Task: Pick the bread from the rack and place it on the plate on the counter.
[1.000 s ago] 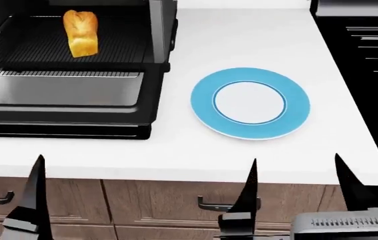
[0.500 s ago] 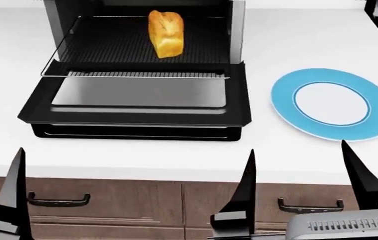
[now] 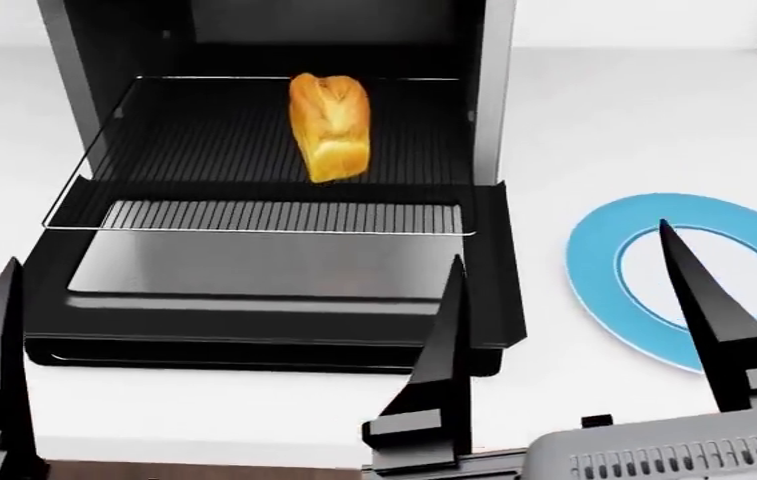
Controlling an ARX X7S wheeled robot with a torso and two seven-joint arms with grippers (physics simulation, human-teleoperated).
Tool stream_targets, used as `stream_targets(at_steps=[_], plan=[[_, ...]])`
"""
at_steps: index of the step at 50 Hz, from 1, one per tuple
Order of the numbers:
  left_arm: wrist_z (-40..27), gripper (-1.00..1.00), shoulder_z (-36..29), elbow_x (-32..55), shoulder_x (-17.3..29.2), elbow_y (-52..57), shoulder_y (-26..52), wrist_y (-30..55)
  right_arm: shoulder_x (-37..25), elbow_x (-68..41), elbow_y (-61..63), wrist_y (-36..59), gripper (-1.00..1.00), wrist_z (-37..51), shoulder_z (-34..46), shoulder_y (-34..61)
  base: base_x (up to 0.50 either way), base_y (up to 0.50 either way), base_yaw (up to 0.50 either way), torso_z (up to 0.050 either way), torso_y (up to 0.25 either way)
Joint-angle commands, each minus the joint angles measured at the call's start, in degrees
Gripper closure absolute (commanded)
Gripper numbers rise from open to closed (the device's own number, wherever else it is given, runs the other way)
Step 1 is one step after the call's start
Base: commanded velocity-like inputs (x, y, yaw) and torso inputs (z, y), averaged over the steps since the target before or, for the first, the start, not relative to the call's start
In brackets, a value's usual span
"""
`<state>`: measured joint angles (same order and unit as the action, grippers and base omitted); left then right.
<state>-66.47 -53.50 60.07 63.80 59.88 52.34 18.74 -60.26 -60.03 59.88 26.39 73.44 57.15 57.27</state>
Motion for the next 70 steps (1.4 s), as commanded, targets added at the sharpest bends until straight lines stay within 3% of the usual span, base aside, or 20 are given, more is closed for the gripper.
stream_targets(at_steps=[1,6,7,23,46,70], plan=[[-5.6,-1.00,-19.8,0.7,3.5,0.1,16.5,-7.1,-4.7,-0.8,-0.2,-8.4,-1.00,5.3,15.9,11.6,0.39,0.00,0.00,0.050,0.000],[-7.8,-1.00,-28.2,0.2,3.3,0.1,22.7,-9.5,-5.5,0.7,-0.7,-10.6,-1.00,4.6,16.7,10.3,0.37,0.00,0.00,0.050,0.000],[-9.5,-1.00,-29.5,1.7,3.3,0.0,21.3,-10.8,-3.5,-6.0,-7.0,-12.3,-1.00,-4.0,14.7,14.2,0.00,0.00,0.00,0.000,0.000],[-10.8,-1.00,-36.7,1.1,3.2,-0.1,26.5,-13.3,-1.5,-9.8,-8.6,-10.6,-1.00,-7.3,13.3,18.1,0.00,0.00,0.00,0.000,0.000],[-10.8,-1.00,-39.4,0.1,4.0,-0.6,27.0,-14.5,10.6,-13.3,-23.8,-12.3,-1.00,-22.3,14.5,18.1,0.00,0.00,0.00,0.000,0.000],[-10.9,-1.00,-41.6,-0.7,5.0,-0.2,27.6,-15.1,14.6,-17.2,-32.3,-17.8,-1.00,-30.7,12.6,15.6,0.00,0.00,0.00,0.000,0.000]])
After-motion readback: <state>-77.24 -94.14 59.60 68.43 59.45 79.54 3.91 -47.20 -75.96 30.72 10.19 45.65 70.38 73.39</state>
